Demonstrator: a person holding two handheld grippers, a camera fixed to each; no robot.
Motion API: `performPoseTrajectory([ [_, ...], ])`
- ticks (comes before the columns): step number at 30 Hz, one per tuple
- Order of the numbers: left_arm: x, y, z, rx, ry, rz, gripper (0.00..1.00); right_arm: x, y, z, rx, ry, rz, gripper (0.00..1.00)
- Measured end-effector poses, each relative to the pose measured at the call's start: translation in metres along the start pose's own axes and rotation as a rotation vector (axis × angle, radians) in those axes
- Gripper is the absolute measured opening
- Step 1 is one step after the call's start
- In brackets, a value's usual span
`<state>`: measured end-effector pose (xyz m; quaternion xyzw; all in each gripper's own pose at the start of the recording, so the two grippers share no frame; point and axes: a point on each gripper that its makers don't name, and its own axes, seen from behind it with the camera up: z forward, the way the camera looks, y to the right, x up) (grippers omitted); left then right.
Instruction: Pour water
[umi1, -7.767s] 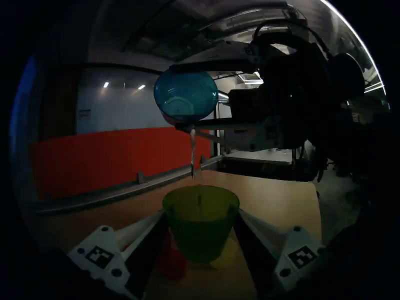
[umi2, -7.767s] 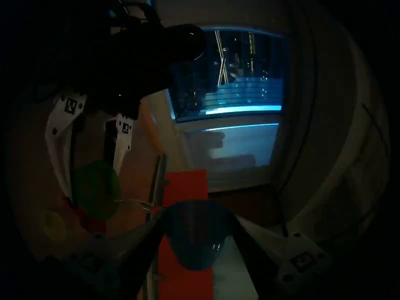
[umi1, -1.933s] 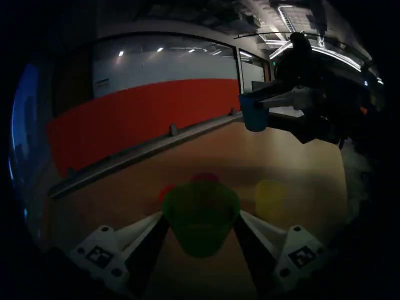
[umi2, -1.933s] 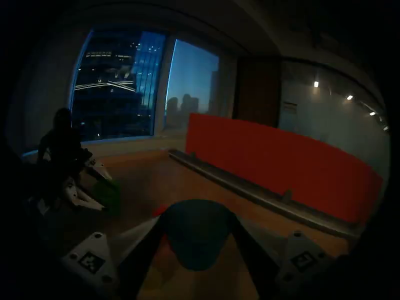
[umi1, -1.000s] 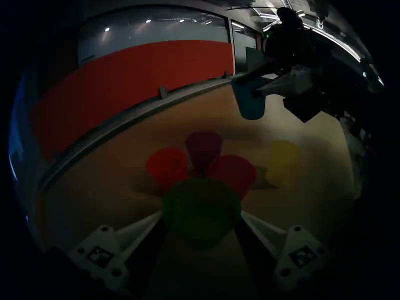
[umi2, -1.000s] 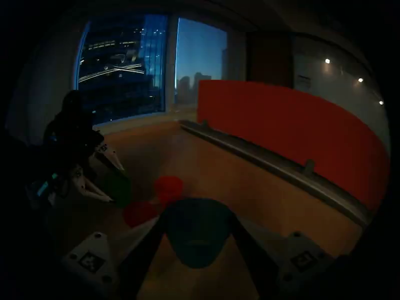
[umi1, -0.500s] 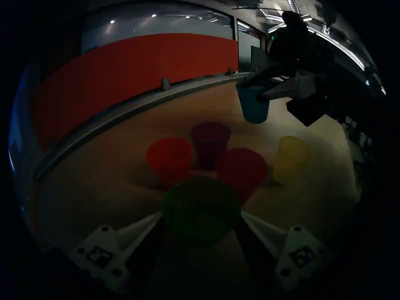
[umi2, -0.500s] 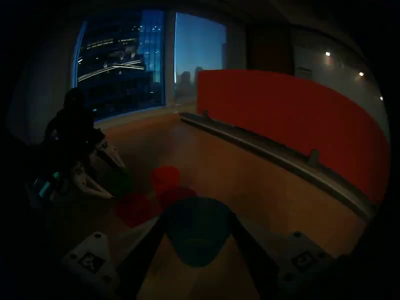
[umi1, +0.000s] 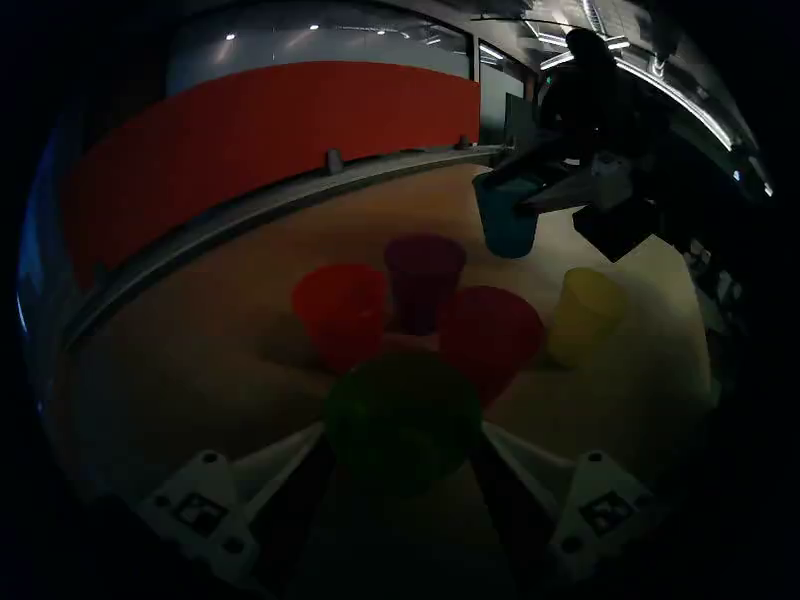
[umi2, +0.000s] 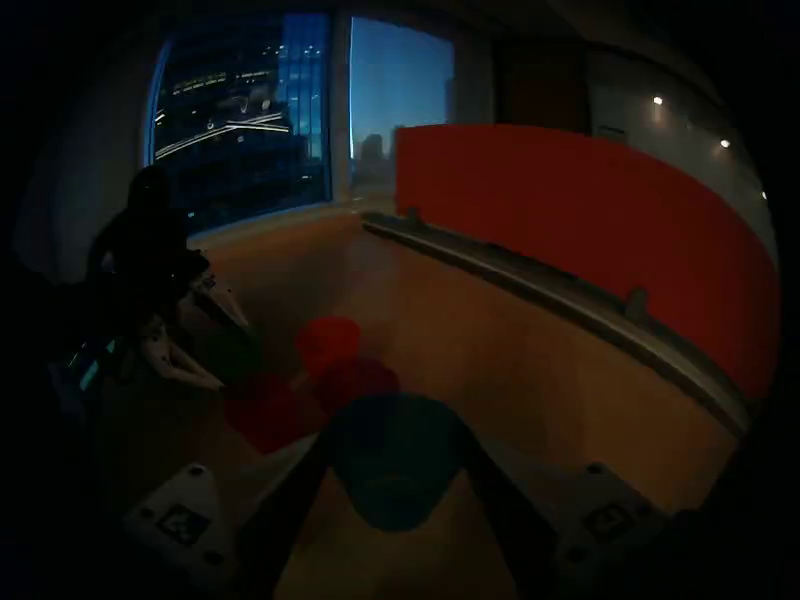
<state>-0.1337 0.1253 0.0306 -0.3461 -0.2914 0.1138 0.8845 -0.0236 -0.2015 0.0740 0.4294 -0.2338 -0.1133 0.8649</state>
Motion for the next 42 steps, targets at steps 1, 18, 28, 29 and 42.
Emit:
performPoseTrajectory([
  [1,-0.001,0.000,0.000,0.000,-0.001,-0.002,0.87,0.000,0.000,0.001,0.000,-0.001,0.001,0.98],
  [18,-0.007,-0.001,0.003,-0.008,0.005,-0.015,0.88,-0.010,0.000,0.008,-0.003,-0.026,0.008,0.98],
  [28,-0.009,0.000,0.002,-0.007,0.001,0.003,0.89,-0.023,0.002,0.017,-0.008,-0.050,0.026,0.98],
  [29,-0.009,0.000,0.002,-0.008,0.000,0.003,0.89,-0.024,0.002,0.018,-0.007,-0.051,0.028,0.98],
  [42,-0.018,0.004,-0.002,-0.026,-0.018,-0.031,0.90,-0.043,0.005,0.029,-0.011,-0.079,0.040,0.99],
])
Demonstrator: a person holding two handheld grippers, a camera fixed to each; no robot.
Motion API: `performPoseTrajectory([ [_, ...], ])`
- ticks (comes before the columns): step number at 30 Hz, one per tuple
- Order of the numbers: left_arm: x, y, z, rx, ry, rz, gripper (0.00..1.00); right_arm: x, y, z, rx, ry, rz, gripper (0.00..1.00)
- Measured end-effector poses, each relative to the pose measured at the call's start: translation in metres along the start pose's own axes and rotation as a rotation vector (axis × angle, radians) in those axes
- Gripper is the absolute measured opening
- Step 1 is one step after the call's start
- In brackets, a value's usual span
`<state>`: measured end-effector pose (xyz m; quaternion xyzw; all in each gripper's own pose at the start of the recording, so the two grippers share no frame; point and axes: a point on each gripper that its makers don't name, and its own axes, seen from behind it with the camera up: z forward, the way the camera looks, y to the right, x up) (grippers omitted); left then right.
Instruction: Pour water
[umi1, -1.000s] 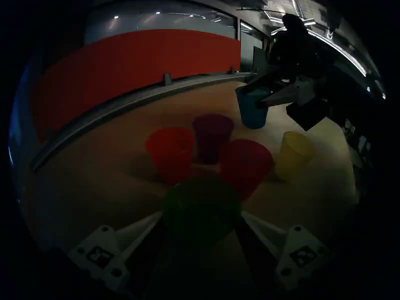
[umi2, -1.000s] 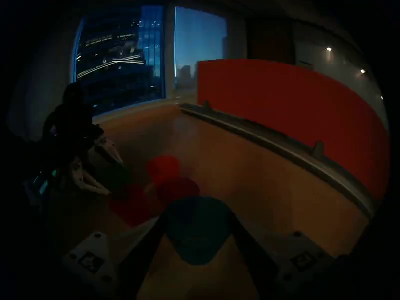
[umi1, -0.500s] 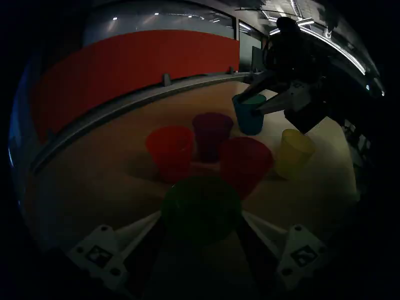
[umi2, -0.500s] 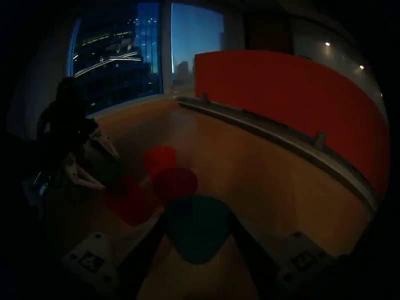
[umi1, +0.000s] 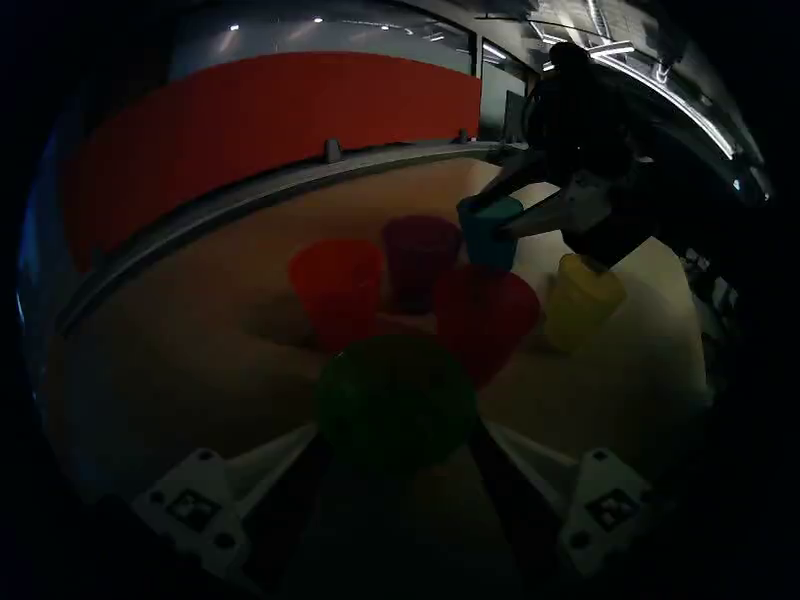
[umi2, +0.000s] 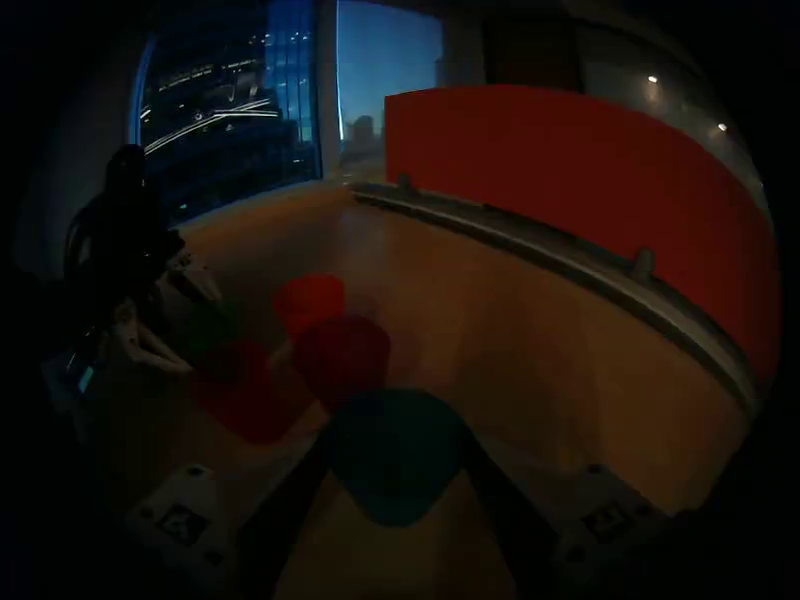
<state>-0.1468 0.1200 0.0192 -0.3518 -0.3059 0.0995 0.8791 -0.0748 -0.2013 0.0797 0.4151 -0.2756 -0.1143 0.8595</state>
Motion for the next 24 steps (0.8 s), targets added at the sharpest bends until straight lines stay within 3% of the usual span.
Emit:
performPoseTrajectory([
  [17,-0.006,0.000,-0.016,0.006,0.027,-0.106,0.91,-0.011,-0.003,0.000,0.001,0.001,-0.004,0.99],
  [24,-0.008,0.004,-0.022,0.010,0.029,-0.097,0.91,-0.021,-0.004,-0.005,-0.011,-0.013,-0.027,0.99],
])
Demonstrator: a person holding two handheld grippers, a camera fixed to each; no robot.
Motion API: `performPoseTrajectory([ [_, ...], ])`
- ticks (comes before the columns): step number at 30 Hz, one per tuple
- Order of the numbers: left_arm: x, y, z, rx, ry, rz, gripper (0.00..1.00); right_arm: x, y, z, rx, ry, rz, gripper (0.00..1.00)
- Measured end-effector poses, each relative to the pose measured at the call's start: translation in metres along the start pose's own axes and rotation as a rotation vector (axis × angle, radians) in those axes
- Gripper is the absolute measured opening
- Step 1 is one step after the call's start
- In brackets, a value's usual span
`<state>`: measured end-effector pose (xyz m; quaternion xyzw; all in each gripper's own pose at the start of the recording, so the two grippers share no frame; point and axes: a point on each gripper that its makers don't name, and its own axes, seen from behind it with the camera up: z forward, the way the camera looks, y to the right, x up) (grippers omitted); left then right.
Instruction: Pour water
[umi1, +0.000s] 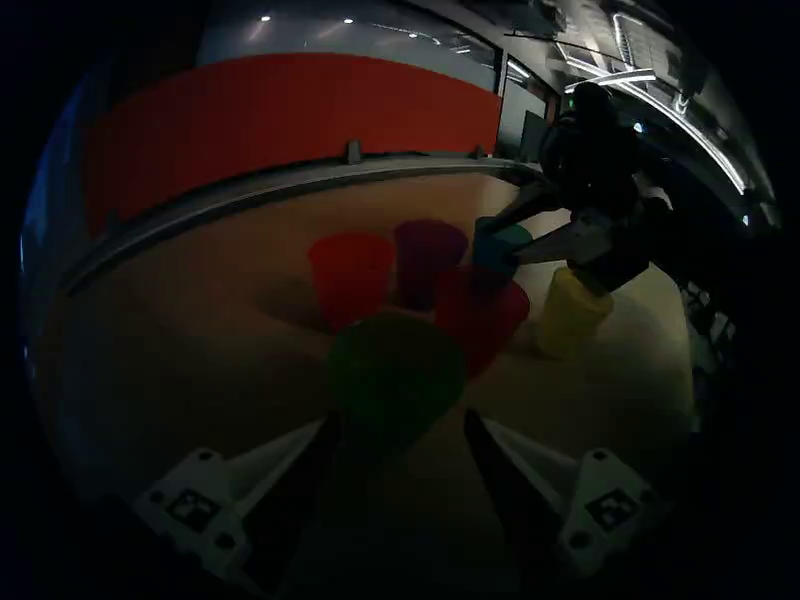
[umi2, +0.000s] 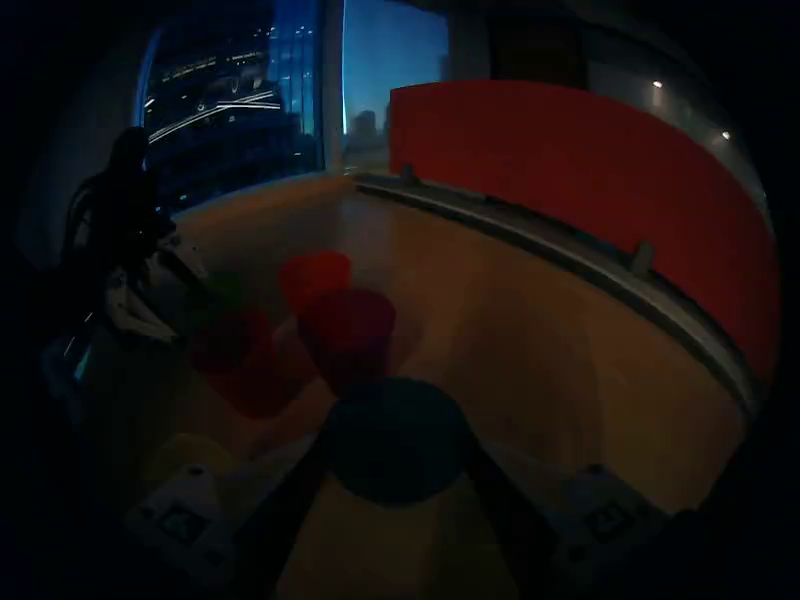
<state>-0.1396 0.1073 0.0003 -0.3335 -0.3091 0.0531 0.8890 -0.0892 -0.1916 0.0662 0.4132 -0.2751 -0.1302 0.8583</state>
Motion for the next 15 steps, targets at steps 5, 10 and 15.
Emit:
performPoseTrajectory([
  [5,-0.002,0.000,-0.001,0.007,-0.007,0.003,0.91,0.000,0.001,-0.001,-0.008,0.002,0.006,0.99],
  [10,-0.005,-0.001,-0.004,0.014,-0.011,0.000,0.91,0.002,-0.002,-0.005,-0.004,0.005,0.016,0.99],
  [15,-0.007,-0.001,-0.009,0.025,-0.009,-0.006,0.91,0.006,-0.003,-0.012,-0.005,0.015,0.024,0.99],
])
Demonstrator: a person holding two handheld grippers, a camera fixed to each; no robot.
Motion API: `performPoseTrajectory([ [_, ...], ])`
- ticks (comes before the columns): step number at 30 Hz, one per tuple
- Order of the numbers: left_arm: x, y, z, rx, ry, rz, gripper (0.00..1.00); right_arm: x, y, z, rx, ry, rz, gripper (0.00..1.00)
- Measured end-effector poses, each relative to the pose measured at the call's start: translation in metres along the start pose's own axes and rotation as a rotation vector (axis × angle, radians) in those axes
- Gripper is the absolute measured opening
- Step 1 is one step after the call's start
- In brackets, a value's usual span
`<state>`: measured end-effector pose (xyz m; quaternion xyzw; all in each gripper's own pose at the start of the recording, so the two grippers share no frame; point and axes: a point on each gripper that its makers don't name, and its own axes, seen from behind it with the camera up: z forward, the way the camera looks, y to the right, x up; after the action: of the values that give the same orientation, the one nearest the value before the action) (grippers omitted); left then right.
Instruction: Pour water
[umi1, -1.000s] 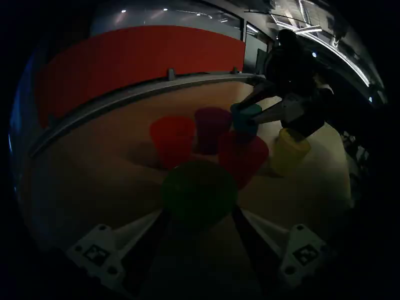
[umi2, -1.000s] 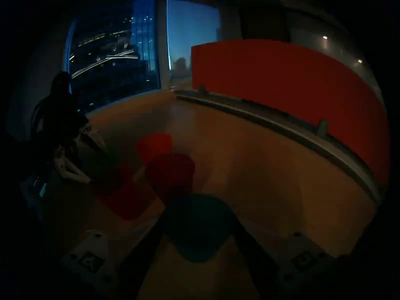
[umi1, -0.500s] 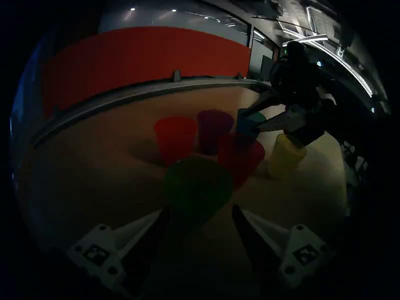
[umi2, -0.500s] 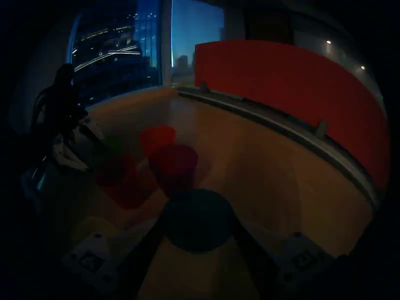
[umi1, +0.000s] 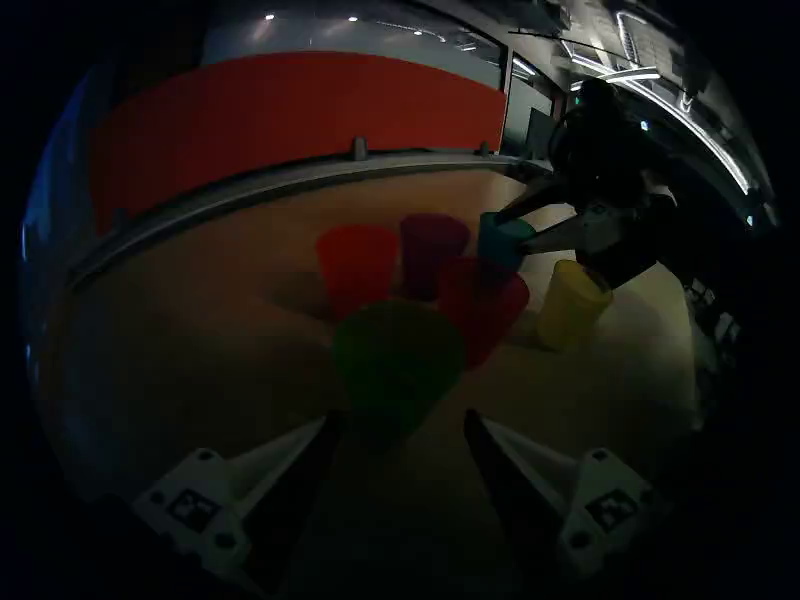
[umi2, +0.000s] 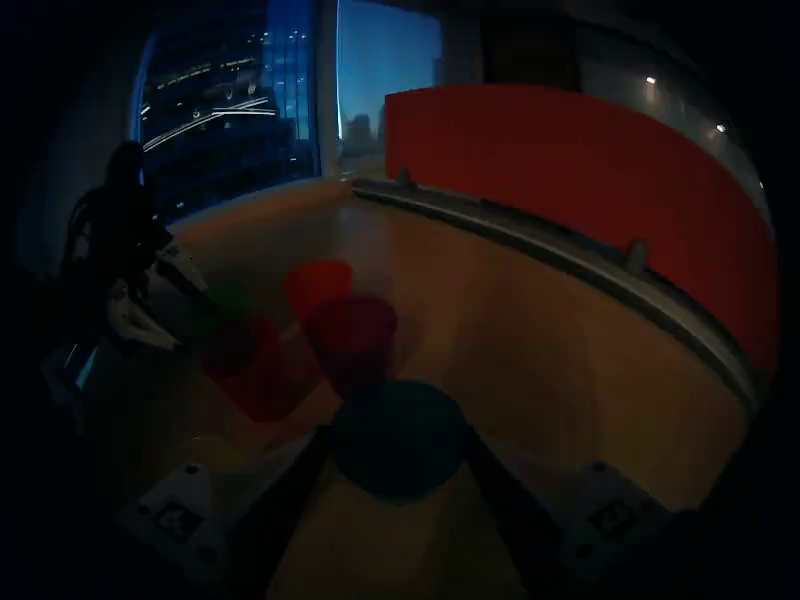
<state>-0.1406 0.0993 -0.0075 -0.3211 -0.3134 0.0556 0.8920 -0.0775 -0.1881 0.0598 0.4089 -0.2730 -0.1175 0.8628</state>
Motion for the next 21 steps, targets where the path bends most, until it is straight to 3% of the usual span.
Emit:
performPoseTrajectory([
  [11,0.004,0.001,-0.017,0.032,0.033,-0.010,0.91,0.021,-0.006,-0.027,-0.030,0.065,-0.004,0.99],
  [21,0.009,0.004,-0.045,0.087,0.096,-0.014,0.91,0.030,-0.022,-0.067,-0.076,0.146,0.004,1.00],
])
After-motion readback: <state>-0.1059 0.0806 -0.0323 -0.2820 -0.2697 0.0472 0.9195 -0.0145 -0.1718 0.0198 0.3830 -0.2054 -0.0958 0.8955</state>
